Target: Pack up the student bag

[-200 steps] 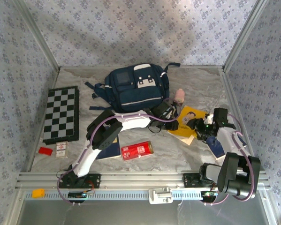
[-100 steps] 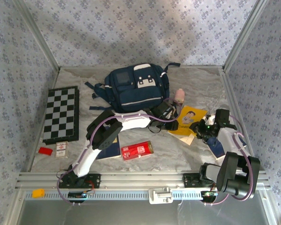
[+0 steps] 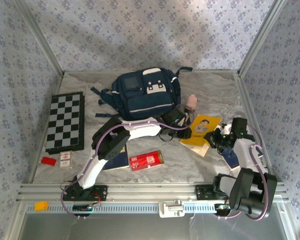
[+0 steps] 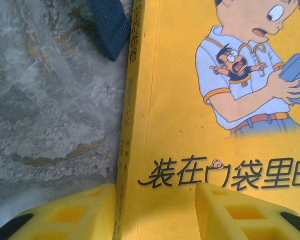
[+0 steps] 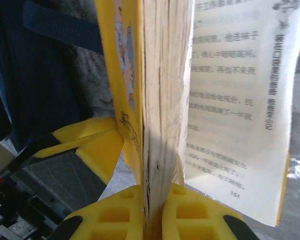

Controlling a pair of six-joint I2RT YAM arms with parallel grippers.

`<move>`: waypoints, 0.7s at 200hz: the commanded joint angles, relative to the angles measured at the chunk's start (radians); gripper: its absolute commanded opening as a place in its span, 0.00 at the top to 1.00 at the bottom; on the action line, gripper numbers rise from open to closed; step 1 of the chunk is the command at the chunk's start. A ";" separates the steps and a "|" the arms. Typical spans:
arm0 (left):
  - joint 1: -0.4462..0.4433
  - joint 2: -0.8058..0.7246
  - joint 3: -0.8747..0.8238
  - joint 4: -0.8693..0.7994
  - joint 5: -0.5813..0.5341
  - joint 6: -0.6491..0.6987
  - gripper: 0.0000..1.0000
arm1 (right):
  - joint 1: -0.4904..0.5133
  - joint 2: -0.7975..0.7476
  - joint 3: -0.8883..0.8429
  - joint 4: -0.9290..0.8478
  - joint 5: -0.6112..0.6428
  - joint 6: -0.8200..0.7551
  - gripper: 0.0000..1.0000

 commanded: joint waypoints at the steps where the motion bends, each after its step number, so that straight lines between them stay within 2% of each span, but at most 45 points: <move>1: 0.021 -0.164 -0.096 0.144 0.036 -0.032 0.51 | -0.016 -0.067 0.026 -0.037 -0.057 -0.006 1.00; 44: 0.094 -0.362 -0.229 0.182 0.112 -0.068 0.46 | -0.011 -0.172 0.128 -0.112 -0.089 0.003 1.00; 69: 0.137 -0.491 -0.340 0.216 0.139 -0.077 0.41 | 0.037 -0.201 0.212 -0.122 -0.108 0.022 1.00; 110: 0.268 -0.644 -0.506 0.346 0.273 -0.159 0.33 | 0.223 -0.180 0.379 -0.114 -0.085 0.032 1.00; 140: 0.348 -0.706 -0.564 0.390 0.340 -0.183 0.26 | 0.370 -0.114 0.465 -0.047 -0.076 0.055 1.00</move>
